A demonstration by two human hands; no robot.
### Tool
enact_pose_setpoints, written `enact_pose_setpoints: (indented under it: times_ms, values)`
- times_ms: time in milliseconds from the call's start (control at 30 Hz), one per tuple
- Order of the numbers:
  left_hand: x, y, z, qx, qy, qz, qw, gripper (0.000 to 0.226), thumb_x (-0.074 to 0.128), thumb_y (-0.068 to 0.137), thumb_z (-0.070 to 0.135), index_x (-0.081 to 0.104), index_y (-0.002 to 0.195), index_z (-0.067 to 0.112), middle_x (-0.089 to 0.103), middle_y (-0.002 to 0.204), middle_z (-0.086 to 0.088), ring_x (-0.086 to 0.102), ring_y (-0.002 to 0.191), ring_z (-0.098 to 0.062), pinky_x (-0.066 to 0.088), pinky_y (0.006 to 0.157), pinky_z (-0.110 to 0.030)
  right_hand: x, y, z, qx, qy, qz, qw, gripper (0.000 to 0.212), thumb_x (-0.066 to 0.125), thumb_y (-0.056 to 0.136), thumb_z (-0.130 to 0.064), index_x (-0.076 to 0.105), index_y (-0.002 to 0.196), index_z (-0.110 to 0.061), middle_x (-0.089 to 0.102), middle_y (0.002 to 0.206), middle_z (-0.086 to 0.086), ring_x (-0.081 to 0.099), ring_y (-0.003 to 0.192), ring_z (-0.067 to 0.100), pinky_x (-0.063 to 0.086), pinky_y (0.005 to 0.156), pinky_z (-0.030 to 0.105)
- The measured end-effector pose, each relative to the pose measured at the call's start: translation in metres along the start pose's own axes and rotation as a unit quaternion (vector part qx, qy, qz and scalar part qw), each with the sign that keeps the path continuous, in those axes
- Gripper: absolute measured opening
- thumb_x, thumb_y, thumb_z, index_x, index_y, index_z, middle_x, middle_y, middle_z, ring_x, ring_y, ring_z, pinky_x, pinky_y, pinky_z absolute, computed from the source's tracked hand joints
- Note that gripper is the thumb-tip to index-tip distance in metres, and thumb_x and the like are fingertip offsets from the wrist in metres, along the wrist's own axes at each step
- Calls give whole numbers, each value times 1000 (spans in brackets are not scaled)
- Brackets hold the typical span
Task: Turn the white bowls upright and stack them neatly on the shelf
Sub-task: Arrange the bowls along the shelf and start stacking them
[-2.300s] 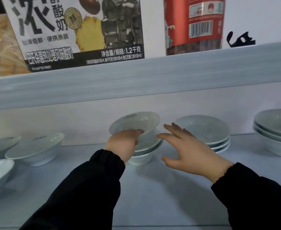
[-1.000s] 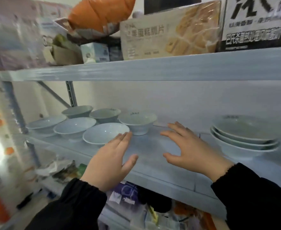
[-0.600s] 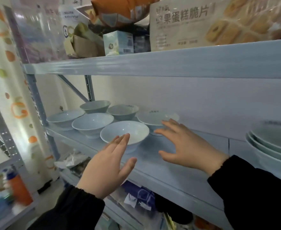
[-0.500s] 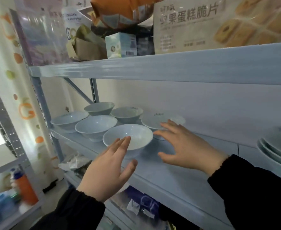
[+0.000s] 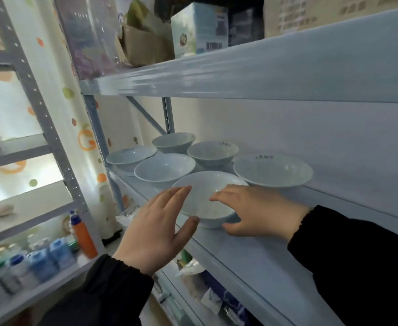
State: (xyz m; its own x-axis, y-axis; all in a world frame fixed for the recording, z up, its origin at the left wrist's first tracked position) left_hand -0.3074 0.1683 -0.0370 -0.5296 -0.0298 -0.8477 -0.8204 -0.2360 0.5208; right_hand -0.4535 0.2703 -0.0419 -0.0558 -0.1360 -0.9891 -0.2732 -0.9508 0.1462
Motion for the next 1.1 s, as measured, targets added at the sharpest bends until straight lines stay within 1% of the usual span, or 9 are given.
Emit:
enact_pose_setpoints:
  times_ms: [167,300,467,533,700,767,833,933,1100]
  values:
    - [0,2,-34,-14,4,3,1000,66,35,94,62,34,150,27,48,142,9,43,129,-10,27,104,-20,19,21,-10,-13,-21,-33,999,55,56,90,-46,42,142,-39,61,131,-11,59,117,16,51,88,34]
    - [3,12,-64,-2,-28,12,1000,63,38,93,61,36,148,29,50,141,11,44,127,-7,30,102,-20,36,35,-17,-1,-38,-57,998,27,50,97,-42,61,120,-32,67,115,-7,62,107,20,52,81,36]
    - [15,29,-103,25,-62,-6,998,67,35,92,64,40,147,26,54,137,6,52,122,-13,43,99,-29,40,37,-27,41,-72,-73,994,25,46,102,-40,62,109,-22,66,111,0,61,103,27,45,72,35]
    - [20,37,-117,34,-76,-13,996,70,31,91,68,38,148,29,53,138,6,54,120,-14,45,97,-31,34,33,-32,52,-62,-58,995,23,46,103,-40,62,110,-25,66,111,-2,62,105,24,41,71,33]
    - [27,50,-151,50,-114,-5,992,73,21,87,73,31,149,36,46,144,9,45,128,-11,40,101,-30,21,20,-46,71,-70,-20,995,25,45,97,-36,64,112,-33,68,112,-9,64,105,19,52,74,36]
    - [30,55,-162,60,-133,-11,989,74,20,87,74,27,150,37,42,146,11,38,133,-9,35,104,-29,7,18,-48,84,-81,22,993,31,40,91,-36,68,105,-34,72,102,-12,68,94,17,55,69,35]
    - [33,59,-169,68,-150,-14,986,73,22,87,74,28,150,36,43,146,11,37,133,-8,32,105,-27,-17,16,-43,98,-104,99,985,25,48,86,-33,71,95,-33,73,89,-14,69,81,14,55,61,30]
    - [36,63,-173,86,-164,-21,982,72,25,88,73,35,147,34,48,141,10,40,131,-8,33,103,-26,-48,19,-14,172,-133,157,963,15,56,85,-30,70,91,-31,71,86,-12,67,81,19,54,62,32]
    - [34,64,-177,102,-184,-30,977,70,28,87,73,42,143,32,53,135,12,48,122,-8,41,96,-30,-68,31,58,363,-96,92,922,16,51,101,-32,58,92,-21,59,91,0,58,90,27,35,67,33]
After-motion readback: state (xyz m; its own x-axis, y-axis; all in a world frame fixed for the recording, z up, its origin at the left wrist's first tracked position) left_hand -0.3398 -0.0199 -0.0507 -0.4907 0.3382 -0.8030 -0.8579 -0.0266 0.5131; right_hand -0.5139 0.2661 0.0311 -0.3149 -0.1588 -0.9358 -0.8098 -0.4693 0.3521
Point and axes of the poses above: each hand's wrist, its own y-axis towards the middle knuckle, its own x-axis out of the palm, z = x × y, the point moved 7 cm from there along y, towards the middle knuckle
